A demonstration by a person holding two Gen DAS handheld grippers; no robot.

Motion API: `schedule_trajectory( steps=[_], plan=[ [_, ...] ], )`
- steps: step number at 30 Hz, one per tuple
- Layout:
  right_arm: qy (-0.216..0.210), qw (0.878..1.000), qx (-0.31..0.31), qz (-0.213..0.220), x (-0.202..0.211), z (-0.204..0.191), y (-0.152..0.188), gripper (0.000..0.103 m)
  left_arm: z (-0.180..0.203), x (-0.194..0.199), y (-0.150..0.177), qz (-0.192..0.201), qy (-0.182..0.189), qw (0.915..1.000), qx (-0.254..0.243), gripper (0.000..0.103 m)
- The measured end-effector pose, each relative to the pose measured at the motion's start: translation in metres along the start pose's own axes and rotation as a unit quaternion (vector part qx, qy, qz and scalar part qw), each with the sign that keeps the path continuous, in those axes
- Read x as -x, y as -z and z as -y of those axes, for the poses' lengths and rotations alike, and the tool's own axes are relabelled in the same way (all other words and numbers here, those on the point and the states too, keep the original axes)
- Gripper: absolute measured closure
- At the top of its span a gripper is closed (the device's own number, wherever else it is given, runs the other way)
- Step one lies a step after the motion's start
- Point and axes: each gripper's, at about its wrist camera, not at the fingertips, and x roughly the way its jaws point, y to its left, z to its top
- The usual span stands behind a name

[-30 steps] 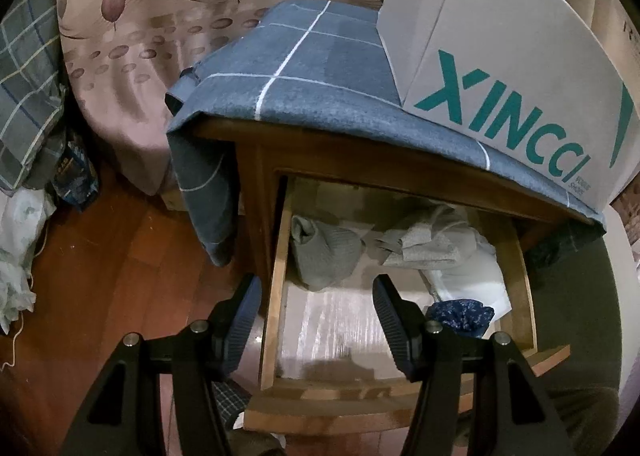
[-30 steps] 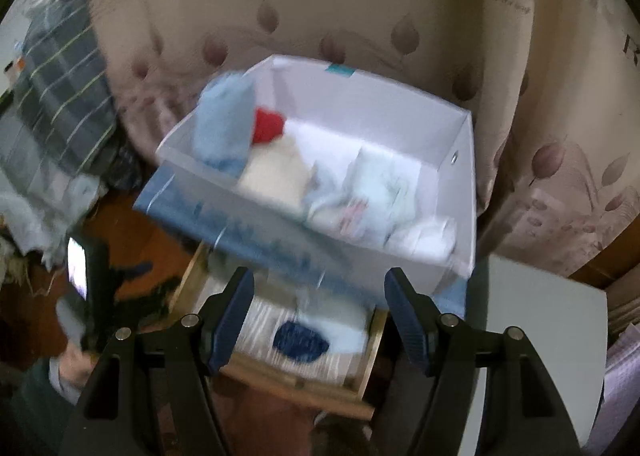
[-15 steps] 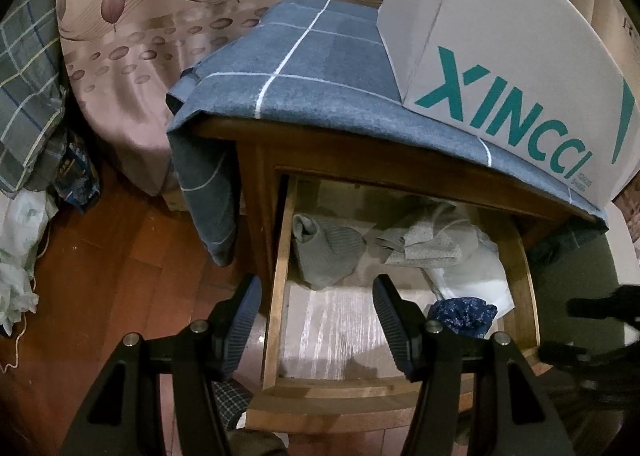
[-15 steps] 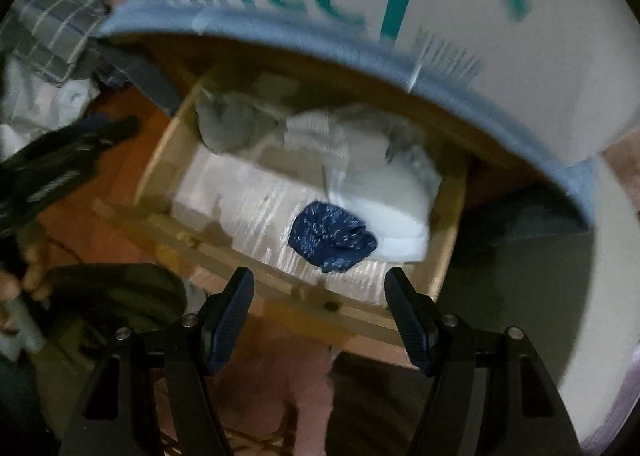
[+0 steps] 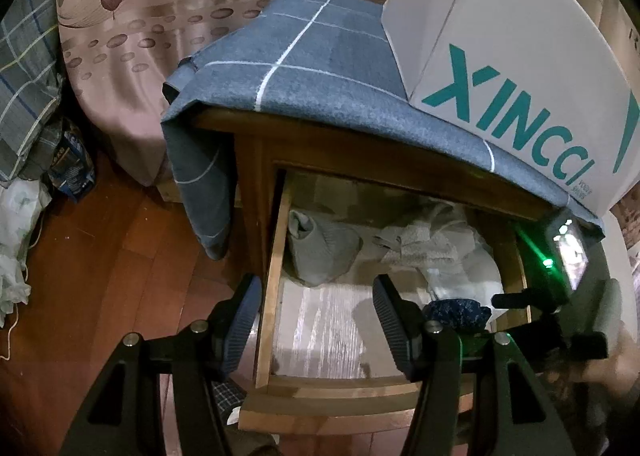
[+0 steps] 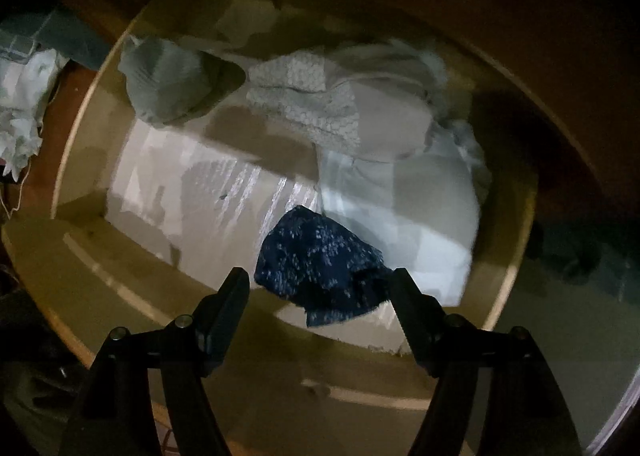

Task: Take underwear out of drawer
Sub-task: 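Grasp the navy patterned underwear with the right tool and lift it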

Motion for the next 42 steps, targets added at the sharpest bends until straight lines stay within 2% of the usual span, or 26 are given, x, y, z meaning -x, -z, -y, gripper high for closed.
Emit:
schedule_trajectory(
  steps=[10,15,18,20,21,23,25,32,39,42],
  plan=[
    [0.027,0.997,0.059,-0.051,-0.034,-0.016,-0.013,0.027,-0.003,-0.007,0.002,-0.016,-0.004,0.9999,0.001,0.044],
    [0.031,0.994,0.057,-0.085,-0.052,-0.013,-0.018,0.027,0.000,-0.011,0.002,-0.021,-0.005,0.9998,-0.006,0.044],
    [0.025,0.993,0.045,-0.104,-0.058,-0.008,-0.019,0.032,0.001,-0.013,0.002,-0.023,-0.007,0.9997,-0.011,0.044],
    [0.020,0.992,0.042,-0.118,-0.063,-0.006,-0.019,0.038,0.000,-0.014,0.003,-0.027,-0.009,0.9995,-0.010,0.044],
    [0.012,0.992,0.037,-0.118,-0.062,-0.005,-0.018,0.041,0.000,-0.016,0.003,-0.031,-0.009,0.9994,-0.008,0.044],
    [-0.002,0.992,0.035,-0.120,-0.059,-0.005,-0.016,0.060,-0.002,-0.019,0.003,-0.036,-0.013,0.9992,-0.006,0.044],
    [0.003,0.992,0.043,-0.118,-0.055,-0.007,-0.012,0.064,-0.002,-0.021,0.003,-0.040,-0.018,0.9990,-0.006,0.044],
    [0.017,0.994,0.043,-0.100,-0.045,-0.007,0.005,0.073,0.000,-0.025,0.004,-0.044,-0.031,0.9984,-0.014,0.044],
    [0.034,0.998,0.016,-0.054,-0.023,0.000,0.028,0.075,0.010,-0.029,0.007,-0.047,-0.044,0.9975,-0.031,0.043],
    [0.025,0.999,-0.009,-0.026,-0.011,0.007,0.038,0.075,0.015,-0.032,0.009,-0.048,-0.053,0.9965,-0.043,0.043]
  ],
)
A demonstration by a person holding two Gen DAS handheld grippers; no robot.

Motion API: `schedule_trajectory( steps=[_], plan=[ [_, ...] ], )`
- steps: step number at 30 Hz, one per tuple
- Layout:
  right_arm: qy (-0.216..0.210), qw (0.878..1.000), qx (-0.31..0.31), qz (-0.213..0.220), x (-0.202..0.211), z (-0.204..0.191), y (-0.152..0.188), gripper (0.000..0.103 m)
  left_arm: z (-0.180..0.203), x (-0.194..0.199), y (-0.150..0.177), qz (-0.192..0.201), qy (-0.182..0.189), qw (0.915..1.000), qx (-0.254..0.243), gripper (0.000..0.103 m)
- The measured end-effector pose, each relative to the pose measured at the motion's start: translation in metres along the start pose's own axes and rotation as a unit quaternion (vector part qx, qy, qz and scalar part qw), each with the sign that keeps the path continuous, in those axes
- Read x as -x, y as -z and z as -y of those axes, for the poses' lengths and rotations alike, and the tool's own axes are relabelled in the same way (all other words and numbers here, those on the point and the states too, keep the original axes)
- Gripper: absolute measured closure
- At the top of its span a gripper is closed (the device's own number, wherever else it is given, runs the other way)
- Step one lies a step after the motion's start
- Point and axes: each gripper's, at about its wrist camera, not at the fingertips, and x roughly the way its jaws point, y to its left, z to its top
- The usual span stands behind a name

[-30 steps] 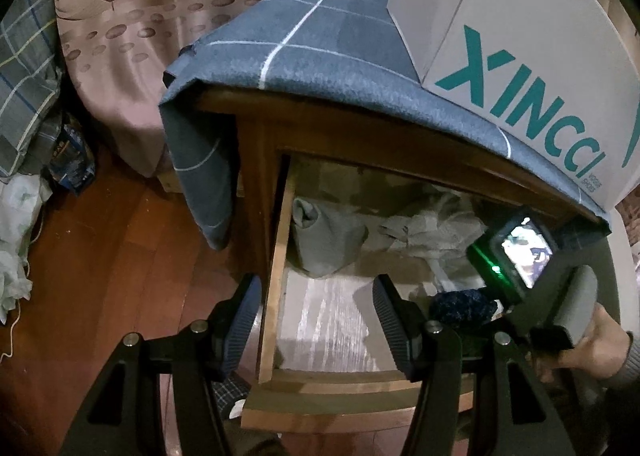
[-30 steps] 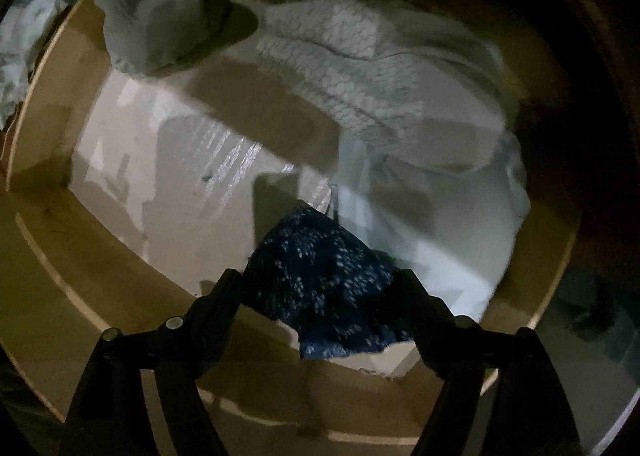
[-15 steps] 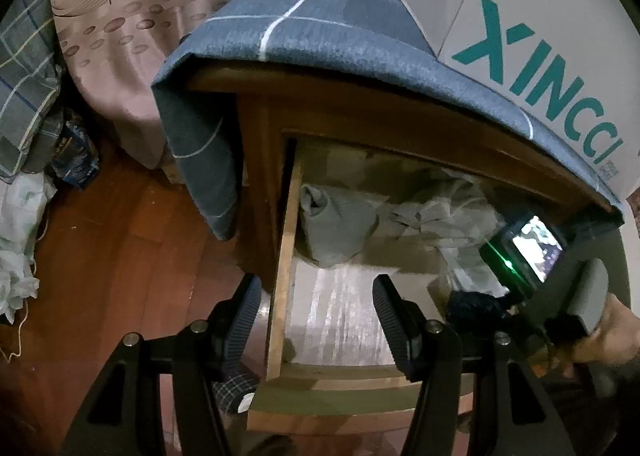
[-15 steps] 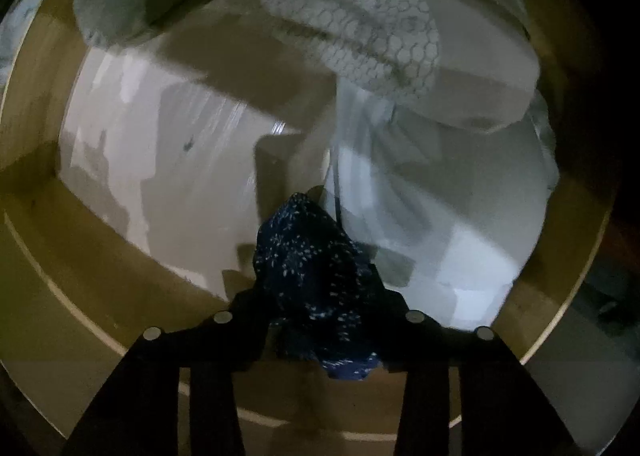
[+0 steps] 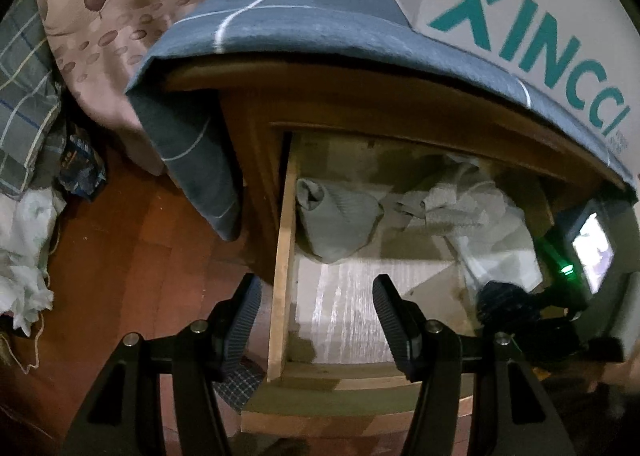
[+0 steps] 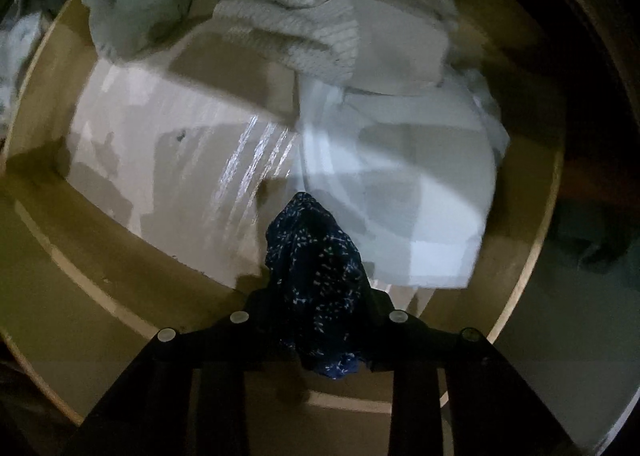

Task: Take underwear out of drawer
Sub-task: 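Grasp the navy patterned underwear with the right tool and lift it, then lower the left tool into the drawer and grasp the grey sock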

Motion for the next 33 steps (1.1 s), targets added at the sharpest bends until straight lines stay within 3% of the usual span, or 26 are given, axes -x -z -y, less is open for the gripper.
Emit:
schedule_trajectory(
  steps=[13,14,20,26,28,33],
  plan=[
    [-0.010,0.994,-0.071,0.087,0.031,0.024,0.033,0.076,0.028,-0.009,0.003,0.000,-0.022,0.9981,-0.058,0.043],
    [-0.013,0.993,-0.075,0.090,0.036,0.039,0.040,0.076,0.029,-0.010,0.003,0.000,-0.020,0.9980,-0.059,0.043],
    [-0.020,0.989,-0.093,0.110,0.047,0.059,0.065,0.076,0.035,-0.017,0.003,-0.017,-0.002,0.9975,-0.069,0.043],
    [-0.056,0.985,-0.121,0.111,0.050,0.074,0.075,0.076,0.033,-0.019,0.001,-0.024,0.050,0.9965,-0.063,0.043],
    [-0.062,0.984,-0.126,0.110,0.049,0.079,0.074,0.076,0.035,-0.022,-0.001,-0.026,0.066,0.9942,-0.080,0.043],
    [-0.081,0.981,-0.138,0.106,0.041,0.079,0.074,0.076,0.044,-0.033,-0.002,-0.025,0.063,0.9876,-0.142,0.043]
  ],
)
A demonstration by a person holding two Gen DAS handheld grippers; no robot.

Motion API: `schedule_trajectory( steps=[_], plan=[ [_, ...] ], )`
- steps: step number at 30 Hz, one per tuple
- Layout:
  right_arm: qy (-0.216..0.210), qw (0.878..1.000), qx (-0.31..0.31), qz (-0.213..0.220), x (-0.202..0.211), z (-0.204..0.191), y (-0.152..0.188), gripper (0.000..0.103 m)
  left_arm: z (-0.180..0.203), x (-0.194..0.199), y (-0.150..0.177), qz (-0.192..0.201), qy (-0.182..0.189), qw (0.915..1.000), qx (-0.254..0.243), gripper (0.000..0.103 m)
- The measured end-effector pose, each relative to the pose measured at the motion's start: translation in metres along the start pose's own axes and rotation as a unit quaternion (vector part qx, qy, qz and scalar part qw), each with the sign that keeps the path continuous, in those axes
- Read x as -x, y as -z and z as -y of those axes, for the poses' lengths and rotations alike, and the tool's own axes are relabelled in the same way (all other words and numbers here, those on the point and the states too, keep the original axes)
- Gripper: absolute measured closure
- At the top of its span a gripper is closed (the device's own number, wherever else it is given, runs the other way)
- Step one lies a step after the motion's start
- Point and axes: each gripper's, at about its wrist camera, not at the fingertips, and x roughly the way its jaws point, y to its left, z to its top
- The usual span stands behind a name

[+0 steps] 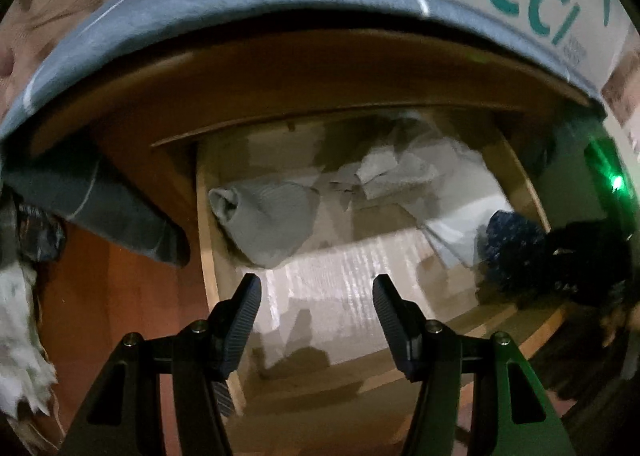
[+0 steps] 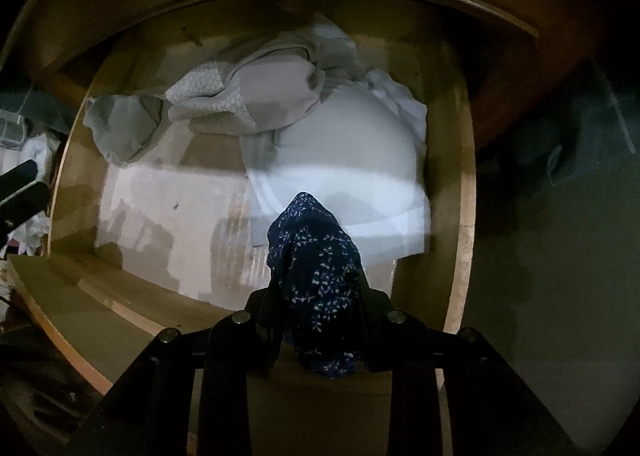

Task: Take underwear out of drawer
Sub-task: 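Lower the left tool into the drawer and grasp the grey sock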

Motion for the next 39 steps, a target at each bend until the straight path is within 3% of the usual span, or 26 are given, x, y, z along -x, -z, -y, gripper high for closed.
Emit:
schedule_trajectory(
  steps=[5,9,12,18,23,30,32,34,39],
  plan=[
    [-0.023,1.000,-0.005,-0.011,-0.011,-0.001,-0.006,0.076,0.005,-0.022,-0.005,-0.019,-0.046,0.9967,-0.064,0.043],
    [-0.023,1.000,-0.008,-0.014,-0.020,-0.004,-0.010,0.076,0.013,-0.040,-0.009,-0.039,-0.084,0.9856,-0.142,0.043],
    [-0.020,1.000,-0.007,-0.022,-0.022,-0.004,-0.008,0.076,0.019,-0.049,-0.010,-0.055,-0.090,0.9745,-0.198,0.043],
    [-0.019,0.999,-0.014,-0.025,-0.030,-0.005,-0.010,0.076,0.026,-0.072,-0.005,-0.088,-0.134,0.9328,-0.322,0.043],
    [-0.019,0.999,-0.015,-0.032,-0.037,-0.009,-0.009,0.076,0.031,-0.083,0.002,-0.085,-0.166,0.9035,-0.386,0.043],
    [-0.017,0.999,-0.011,-0.038,-0.041,-0.012,-0.009,0.076,0.040,-0.098,0.015,-0.085,-0.200,0.8503,-0.480,0.043],
    [-0.016,0.999,-0.009,-0.040,-0.041,-0.014,-0.009,0.076,0.041,-0.099,0.014,-0.084,-0.209,0.8412,-0.492,0.043],
    [-0.016,0.999,-0.009,-0.042,-0.043,-0.016,-0.010,0.076,0.042,-0.101,0.012,-0.091,-0.209,0.8369,-0.498,0.043],
    [-0.015,0.999,-0.008,-0.043,-0.046,-0.020,-0.012,0.076,0.042,-0.107,0.002,-0.095,-0.193,0.8428,-0.493,0.043]
  ],
)
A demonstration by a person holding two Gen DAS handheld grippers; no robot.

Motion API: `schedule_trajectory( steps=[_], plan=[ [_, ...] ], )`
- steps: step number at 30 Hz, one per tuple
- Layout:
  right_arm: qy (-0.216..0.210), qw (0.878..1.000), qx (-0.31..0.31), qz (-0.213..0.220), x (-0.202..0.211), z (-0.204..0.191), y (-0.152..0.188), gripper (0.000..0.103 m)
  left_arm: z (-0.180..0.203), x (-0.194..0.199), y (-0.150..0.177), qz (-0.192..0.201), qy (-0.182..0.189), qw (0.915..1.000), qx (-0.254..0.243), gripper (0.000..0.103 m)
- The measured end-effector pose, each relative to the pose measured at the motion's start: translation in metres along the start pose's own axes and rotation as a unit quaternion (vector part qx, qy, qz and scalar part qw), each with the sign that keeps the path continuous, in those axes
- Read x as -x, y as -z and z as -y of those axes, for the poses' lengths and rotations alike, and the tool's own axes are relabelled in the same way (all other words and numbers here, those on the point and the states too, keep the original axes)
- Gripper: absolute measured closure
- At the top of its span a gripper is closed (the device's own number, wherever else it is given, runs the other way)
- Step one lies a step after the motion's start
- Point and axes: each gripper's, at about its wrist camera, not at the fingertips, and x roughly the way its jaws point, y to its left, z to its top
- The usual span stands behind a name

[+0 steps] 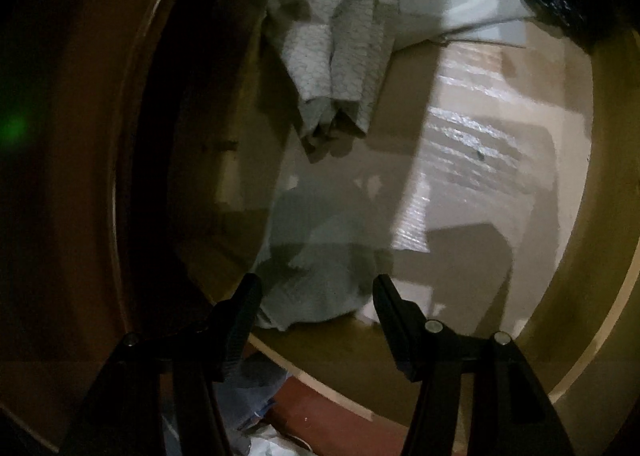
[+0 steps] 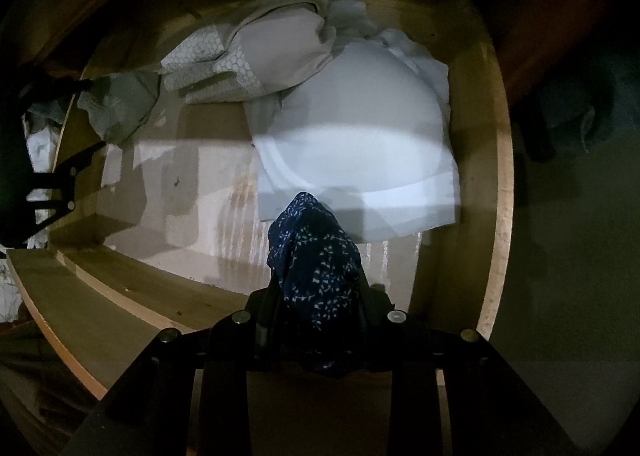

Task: Take underwear out of drawer
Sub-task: 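Lower the left tool into the drawer and grasp the grey sock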

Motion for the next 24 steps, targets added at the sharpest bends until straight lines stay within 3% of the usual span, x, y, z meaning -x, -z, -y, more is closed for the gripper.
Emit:
schedule_trajectory(
  steps=[9,17,19,24],
  plan=[
    [-0.003,1.000,0.001,-0.001,0.002,0.001,-0.002,0.076,-0.015,-0.028,-0.014,0.003,0.056,0.9983,0.016,0.043],
    [-0.009,1.000,0.001,-0.004,-0.003,0.001,-0.002,0.076,-0.034,-0.046,-0.014,0.021,0.075,0.9951,0.061,0.044],
    [-0.010,1.000,0.002,-0.004,-0.004,0.001,-0.002,0.076,-0.036,-0.054,-0.014,0.019,0.073,0.9949,0.067,0.054],
    [-0.010,1.000,0.001,-0.006,-0.005,-0.002,-0.004,0.076,-0.040,-0.051,-0.009,0.024,0.076,0.9925,0.093,0.064]
  ],
)
